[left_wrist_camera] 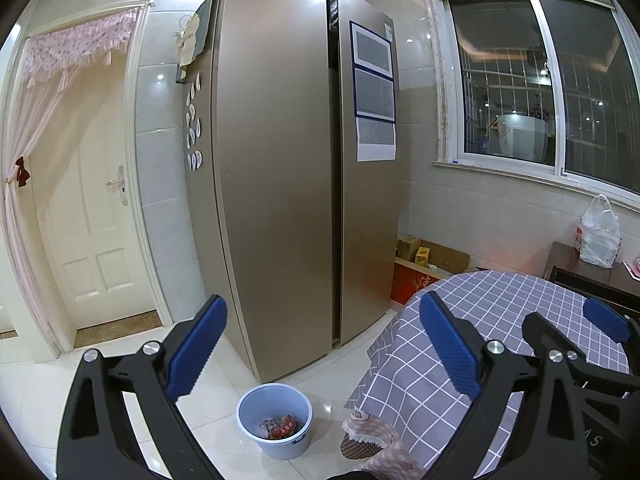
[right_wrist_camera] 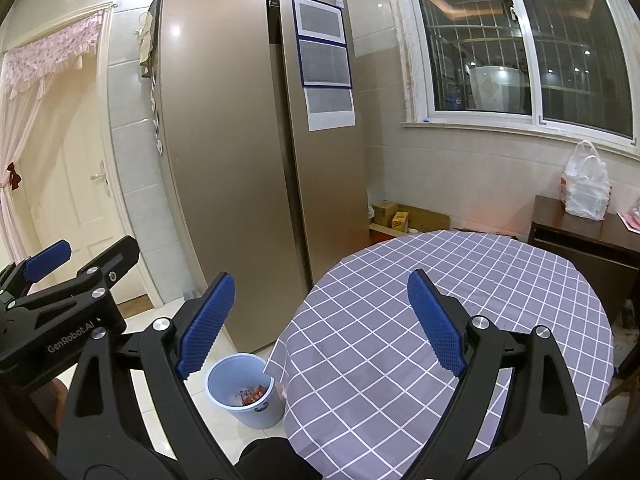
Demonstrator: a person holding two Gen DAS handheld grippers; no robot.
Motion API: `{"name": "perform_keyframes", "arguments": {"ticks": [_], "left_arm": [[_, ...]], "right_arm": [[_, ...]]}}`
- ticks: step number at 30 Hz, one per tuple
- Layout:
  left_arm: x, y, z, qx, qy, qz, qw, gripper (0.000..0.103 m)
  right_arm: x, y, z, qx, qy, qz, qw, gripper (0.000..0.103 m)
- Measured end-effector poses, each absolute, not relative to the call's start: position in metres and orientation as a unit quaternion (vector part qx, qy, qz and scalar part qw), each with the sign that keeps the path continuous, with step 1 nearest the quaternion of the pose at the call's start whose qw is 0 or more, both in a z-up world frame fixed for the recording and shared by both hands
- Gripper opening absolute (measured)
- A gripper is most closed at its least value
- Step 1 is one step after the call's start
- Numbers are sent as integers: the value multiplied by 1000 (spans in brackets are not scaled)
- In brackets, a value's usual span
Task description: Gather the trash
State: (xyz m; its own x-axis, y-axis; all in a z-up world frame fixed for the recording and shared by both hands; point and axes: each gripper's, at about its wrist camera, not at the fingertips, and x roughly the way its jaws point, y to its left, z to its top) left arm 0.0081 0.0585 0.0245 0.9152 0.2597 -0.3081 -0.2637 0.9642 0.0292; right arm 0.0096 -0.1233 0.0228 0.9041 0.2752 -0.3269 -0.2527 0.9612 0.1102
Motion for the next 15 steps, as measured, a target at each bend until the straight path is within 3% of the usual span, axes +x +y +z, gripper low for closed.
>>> {"name": "perform_keyframes", "arguments": {"ticks": [15], "left_arm": [[5,57,23,-6,155,134,979,95]], "right_arm": [[10,-125,23,34,173,137,975,87]]}}
